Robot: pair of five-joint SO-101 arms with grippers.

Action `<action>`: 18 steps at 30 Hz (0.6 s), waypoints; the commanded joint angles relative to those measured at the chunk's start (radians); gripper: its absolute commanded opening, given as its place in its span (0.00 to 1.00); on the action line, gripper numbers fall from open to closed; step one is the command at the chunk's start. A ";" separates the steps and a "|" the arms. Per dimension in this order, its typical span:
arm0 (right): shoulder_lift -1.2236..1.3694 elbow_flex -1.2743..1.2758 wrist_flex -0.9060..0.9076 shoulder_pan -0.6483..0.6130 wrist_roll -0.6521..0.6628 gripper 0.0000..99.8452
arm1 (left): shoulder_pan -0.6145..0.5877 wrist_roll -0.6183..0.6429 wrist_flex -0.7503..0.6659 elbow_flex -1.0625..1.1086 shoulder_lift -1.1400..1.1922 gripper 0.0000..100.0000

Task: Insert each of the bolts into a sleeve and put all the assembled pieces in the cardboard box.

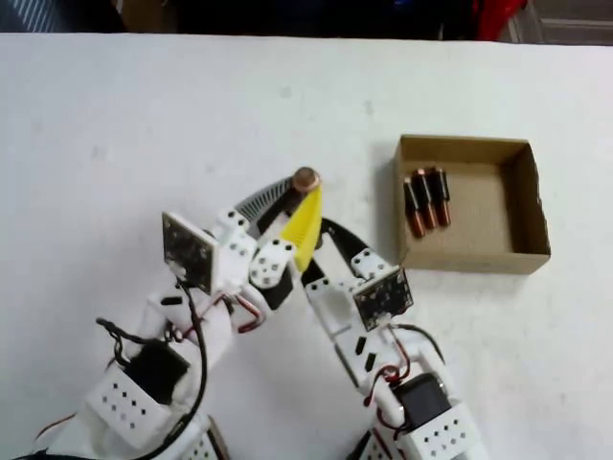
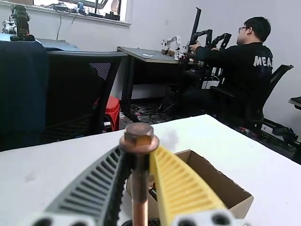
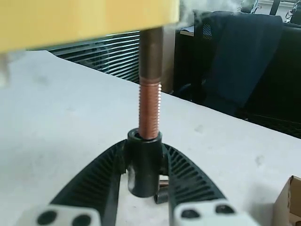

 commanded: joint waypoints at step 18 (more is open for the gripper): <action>-0.013 0.000 -0.022 -0.004 0.009 0.02 | -0.001 -0.011 -0.038 0.115 -0.027 0.02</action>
